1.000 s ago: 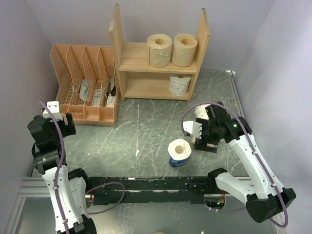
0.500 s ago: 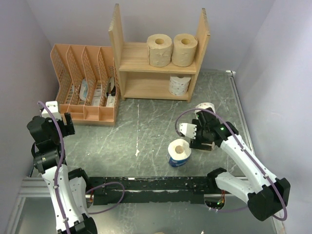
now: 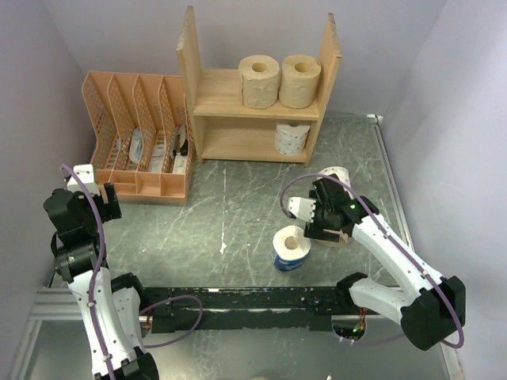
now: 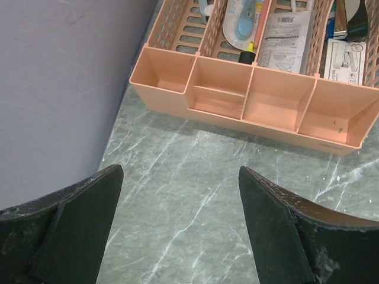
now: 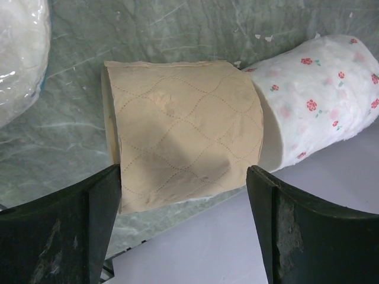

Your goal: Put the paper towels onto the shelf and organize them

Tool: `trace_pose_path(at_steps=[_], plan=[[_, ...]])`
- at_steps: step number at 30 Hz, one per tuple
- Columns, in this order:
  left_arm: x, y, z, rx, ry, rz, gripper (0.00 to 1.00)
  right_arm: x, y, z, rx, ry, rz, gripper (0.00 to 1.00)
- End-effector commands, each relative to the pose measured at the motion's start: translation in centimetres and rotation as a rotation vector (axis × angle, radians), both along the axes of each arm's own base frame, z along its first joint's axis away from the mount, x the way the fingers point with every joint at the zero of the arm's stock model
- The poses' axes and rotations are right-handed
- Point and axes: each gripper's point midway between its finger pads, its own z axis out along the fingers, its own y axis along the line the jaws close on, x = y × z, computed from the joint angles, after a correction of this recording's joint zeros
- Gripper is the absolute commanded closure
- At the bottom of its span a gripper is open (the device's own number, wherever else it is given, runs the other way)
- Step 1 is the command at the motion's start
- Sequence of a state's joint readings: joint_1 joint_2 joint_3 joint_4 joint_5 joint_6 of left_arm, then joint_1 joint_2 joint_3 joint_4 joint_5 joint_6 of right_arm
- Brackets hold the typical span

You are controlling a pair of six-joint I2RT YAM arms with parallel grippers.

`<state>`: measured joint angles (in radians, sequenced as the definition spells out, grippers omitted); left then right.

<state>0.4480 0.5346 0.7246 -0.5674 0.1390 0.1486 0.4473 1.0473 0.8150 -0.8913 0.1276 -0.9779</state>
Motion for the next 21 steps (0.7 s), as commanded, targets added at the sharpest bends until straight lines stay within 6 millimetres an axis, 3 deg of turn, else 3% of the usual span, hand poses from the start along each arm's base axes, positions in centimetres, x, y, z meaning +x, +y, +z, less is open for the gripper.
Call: trace_pose_path(at_steps=[1,9,21], plan=[[-0.1,0.5,1.0,0.008,-0.032,0.031,0.09,-0.1,0.0,0.6,-0.002,0.006,-0.018,0.16],[-0.1,0.5,1.0,0.009,-0.033,0.031,0.09,-1.4,1.9,3.9,0.102,0.1,-0.014,0.14],[-0.1,0.5,1.0,0.009,-0.034,0.027,0.09,-2.0,0.1,0.4,0.003,0.137,-0.046,0.17]])
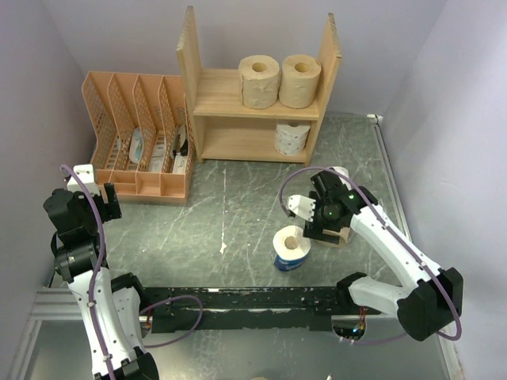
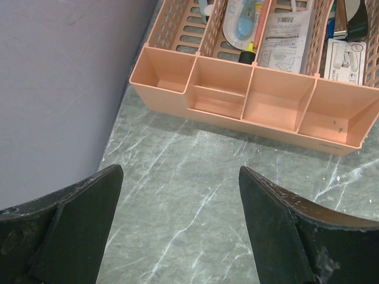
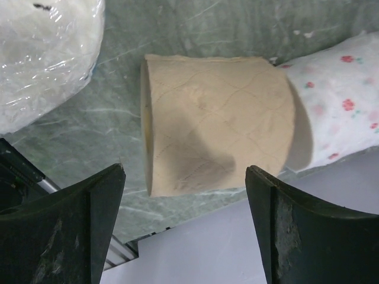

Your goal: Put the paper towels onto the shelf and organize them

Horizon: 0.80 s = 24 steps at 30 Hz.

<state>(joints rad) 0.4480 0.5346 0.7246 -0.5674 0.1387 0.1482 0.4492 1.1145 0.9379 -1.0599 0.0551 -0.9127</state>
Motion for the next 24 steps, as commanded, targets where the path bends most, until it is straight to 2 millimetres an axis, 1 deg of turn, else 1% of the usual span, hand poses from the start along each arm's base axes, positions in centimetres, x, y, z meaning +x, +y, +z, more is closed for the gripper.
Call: trace_pose_path(at_steps=[1,5,6,8,9,12,17,21,24], plan=[[-0.1,0.4,1.1,0.01,-0.035,0.025,0.09,-0.4,-0.7,-0.8,-0.039,0.009,-0.012,0.18],[-0.1,0.4,1.0,0.009,-0.034,0.025,0.09,-0.3,-0.9,-1.0,-0.047,-0.003,-0.014,0.19],[-0.1,0.4,1.1,0.01,-0.035,0.024,0.09,-0.2,-1.0,-1.1,-0.053,-0.006,-0.016,0.21],[-0.1,0.4,1.0,0.01,-0.034,0.025,0.09,-0.2,-1.2,-1.6,-0.068,-0.002,-0.014,0.32],[-0.1,0.5,1.0,0.011,-0.034,0.025,0.09,-0.4,-1.4,-2.0,-0.079,0.009,-0.014,0.36],[-0.1,0.4,1.1,0.01,-0.034,0.022,0.08,-0.4,-1.9,-2.9,-0.109,0.016,-0.016,0.4],[-0.1,0.4,1.0,0.009,-0.033,0.022,0.09,0.1,-2.3,-3.8,-0.134,-0.005,-0.025,0.41],[-0.1,0.4,1.0,0.009,-0.034,0.02,0.08,0.7,-2.6,-4.2,-0.151,-0.04,-0.035,0.49],[-0.1,0.4,1.0,0.01,-0.032,0.02,0.08,0.8,-2.7,-4.4,-0.158,-0.047,-0.038,0.58]])
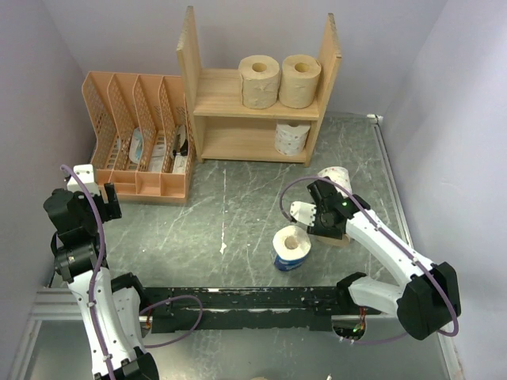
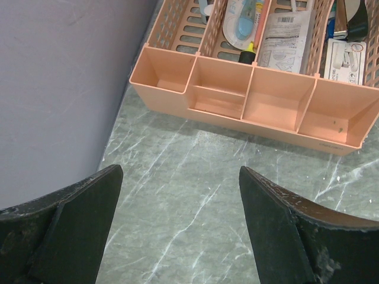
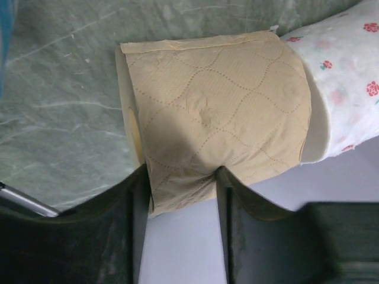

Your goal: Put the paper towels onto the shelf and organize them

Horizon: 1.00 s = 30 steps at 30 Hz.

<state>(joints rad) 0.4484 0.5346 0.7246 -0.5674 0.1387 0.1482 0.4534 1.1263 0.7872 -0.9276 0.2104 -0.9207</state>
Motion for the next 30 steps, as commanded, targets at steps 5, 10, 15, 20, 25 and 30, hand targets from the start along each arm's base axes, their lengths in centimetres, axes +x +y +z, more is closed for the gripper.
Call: trace_pose_path(at_steps=[5,10,15,20,25,30], plan=[[0.0,0.4,1.0,0.009,-0.03,0.02,0.08,1.3,0.4,-0.3,0.02,-0.076,-0.014,1.0],[0.0,0.4,0.9,0.007,-0.027,0.016,0.08,4.4,3.8,6.4,0.275,-0.293,-0.059,1.0],[0.1,0.4,0.8,0.004,-0.023,0.014,0.09,5.5,6.2,13.4,0.509,-0.419,-0.158,1.0],[0.2,0.4,0.6,0.001,-0.015,0.012,0.09,7.1,5.5,15.0,0.485,-0.39,-0.413,1.0],[0.2,0.4,0.7,0.002,-0.016,0.012,0.09,7.4,8.5,17.9,0.737,-0.352,-0.61,1.0],[0.2,0.3,0.8,0.003,-0.02,0.01,0.08,6.4,11.3,24.8,1.217,-0.396,-0.781,1.0]])
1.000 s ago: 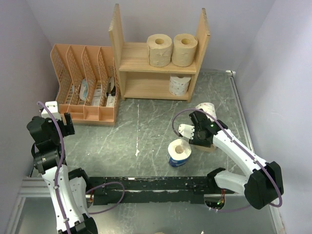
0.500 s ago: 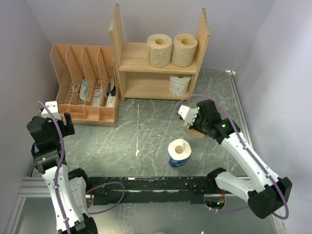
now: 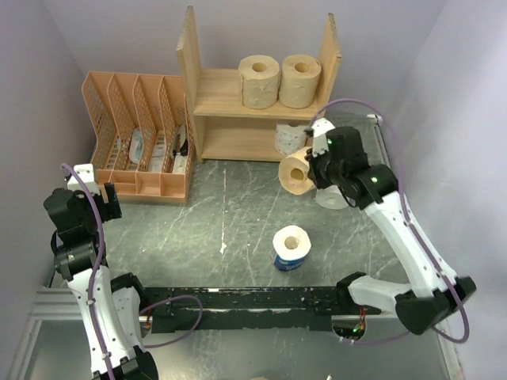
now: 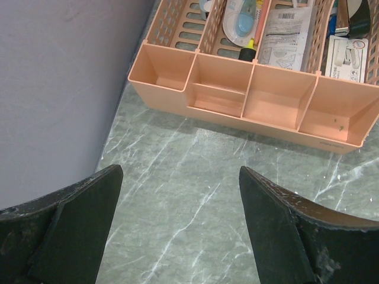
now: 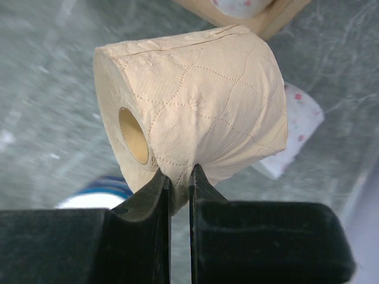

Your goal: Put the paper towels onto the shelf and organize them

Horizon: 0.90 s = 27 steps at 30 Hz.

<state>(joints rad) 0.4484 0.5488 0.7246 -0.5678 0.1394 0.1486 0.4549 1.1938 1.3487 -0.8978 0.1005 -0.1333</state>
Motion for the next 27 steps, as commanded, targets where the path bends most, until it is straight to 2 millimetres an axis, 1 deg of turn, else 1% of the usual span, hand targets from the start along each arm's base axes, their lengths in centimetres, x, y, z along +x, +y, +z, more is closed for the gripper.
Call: trace_pose_path(at_steps=[1,3,5,6,7,9,11,12,14,15,16,19,20,21,25,27], plan=[[0.0,0.3,1.1,0.009,-0.032,0.01,0.09,-1.3,2.8,9.7,0.556,-0.201,-0.162,1.0],[0.0,0.3,1.1,0.009,-0.032,0.012,0.09,-2.1,3.5,12.5,0.745,-0.252,-0.182,1.0],[0.0,0.3,1.1,0.01,-0.033,0.011,0.09,-2.5,4.4,14.0,0.9,-0.236,-0.2,1.0],[0.0,0.3,1.1,0.01,-0.033,0.011,0.09,-2.5,4.9,14.3,0.965,-0.204,-0.219,1.0],[0.0,0.3,1.1,0.01,-0.034,0.012,0.09,-2.4,5.4,14.3,1.038,-0.15,-0.268,1.0],[0.0,0.3,1.0,0.009,-0.031,0.015,0.09,-1.9,6.4,13.5,1.193,-0.001,-0.413,1.0],[0.0,0.4,1.0,0.008,-0.03,0.019,0.09,-1.6,7.8,12.9,1.366,0.169,-0.532,1.0],[0.0,0.4,1.0,0.007,-0.029,0.021,0.09,-1.5,8.7,13.0,1.422,0.233,-0.551,1.0],[0.0,0.5,1.0,0.007,-0.03,0.024,0.09,-1.2,10.2,13.9,1.454,0.306,-0.541,1.0],[0.0,0.5,1.0,0.008,-0.031,0.027,0.09,-1.0,11.5,14.0,1.445,0.339,-0.524,1.0],[0.0,0.5,1.0,0.007,-0.031,0.029,0.09,-0.8,12.2,14.9,1.442,0.332,-0.494,1.0],[0.1,0.7,0.9,0.004,-0.025,0.039,0.08,0.9,13.1,17.5,1.461,0.271,-0.458,1.0],[0.1,0.8,0.9,0.004,-0.024,0.041,0.08,1.2,13.6,19.0,1.48,0.251,-0.42,1.0],[0.1,0.8,0.8,0.003,-0.022,0.044,0.08,1.7,14.2,19.2,1.478,0.257,-0.401,1.0],[0.0,1.1,0.7,0.0,-0.017,0.056,0.08,3.2,16.7,21.8,1.505,0.26,-0.319,1.0],[0.0,1.2,0.8,0.0,-0.018,0.065,0.08,4.3,17.8,22.3,1.506,0.261,-0.305,1.0]])
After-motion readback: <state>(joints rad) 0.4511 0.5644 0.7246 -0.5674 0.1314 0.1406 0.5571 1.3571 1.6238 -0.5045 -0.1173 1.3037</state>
